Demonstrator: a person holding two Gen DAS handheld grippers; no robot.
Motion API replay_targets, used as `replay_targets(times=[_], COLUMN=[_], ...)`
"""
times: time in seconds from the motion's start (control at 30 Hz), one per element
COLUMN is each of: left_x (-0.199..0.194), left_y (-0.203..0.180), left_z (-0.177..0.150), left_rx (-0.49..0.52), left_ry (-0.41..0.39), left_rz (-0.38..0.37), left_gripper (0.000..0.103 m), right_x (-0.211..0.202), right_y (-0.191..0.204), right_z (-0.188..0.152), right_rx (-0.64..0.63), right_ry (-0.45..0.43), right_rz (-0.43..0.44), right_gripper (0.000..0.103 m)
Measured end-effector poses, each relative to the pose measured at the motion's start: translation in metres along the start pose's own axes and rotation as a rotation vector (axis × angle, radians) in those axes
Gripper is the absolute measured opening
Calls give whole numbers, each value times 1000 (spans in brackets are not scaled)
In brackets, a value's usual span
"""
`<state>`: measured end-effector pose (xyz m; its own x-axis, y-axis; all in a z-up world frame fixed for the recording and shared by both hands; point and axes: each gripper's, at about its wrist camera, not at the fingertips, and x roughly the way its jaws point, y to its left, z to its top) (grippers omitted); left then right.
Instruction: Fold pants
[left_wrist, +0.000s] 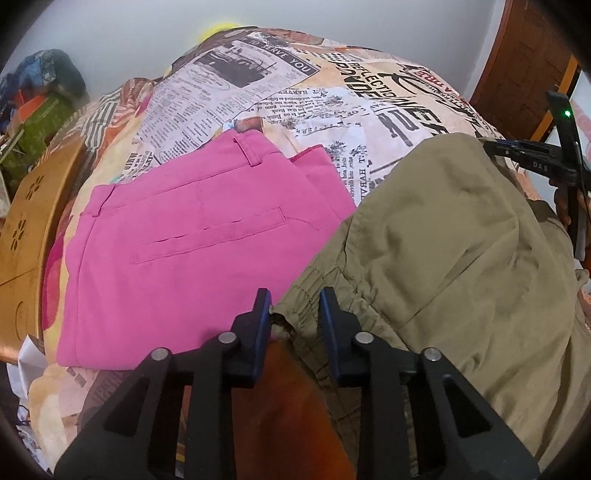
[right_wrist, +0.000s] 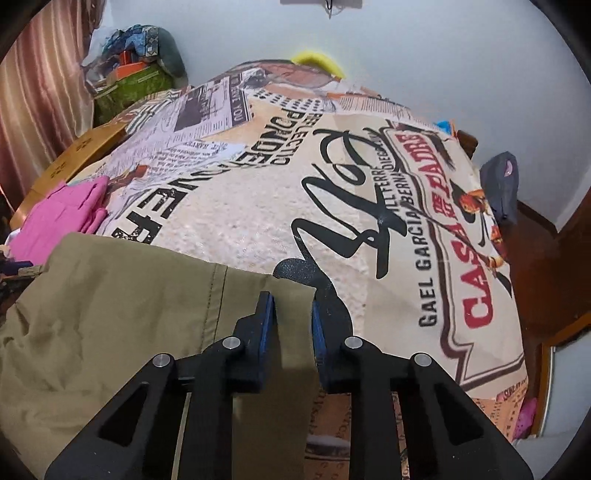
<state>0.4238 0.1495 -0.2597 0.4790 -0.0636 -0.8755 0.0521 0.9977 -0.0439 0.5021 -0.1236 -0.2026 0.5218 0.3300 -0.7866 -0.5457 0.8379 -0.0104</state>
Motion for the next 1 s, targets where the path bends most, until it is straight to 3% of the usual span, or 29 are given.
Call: replay_targets(times=[0.23, 0.77, 1.0], left_x=[-15, -91, -125], left_y=[-7, -23, -33], left_z=[4, 48, 50], left_rx=[28, 37, 60], left_ry=[-22, -206, -261], left_rz=[39, 62, 30], left_gripper=[9, 8, 7], right_x=[-22, -102, -144], right_y=[8, 4, 10], right_z=[1, 32, 31], right_rx=[-14, 33, 26], right_ry=[-64, -230, -289], right_rz=[-76, -145, -141], right_gripper=[9, 5, 4])
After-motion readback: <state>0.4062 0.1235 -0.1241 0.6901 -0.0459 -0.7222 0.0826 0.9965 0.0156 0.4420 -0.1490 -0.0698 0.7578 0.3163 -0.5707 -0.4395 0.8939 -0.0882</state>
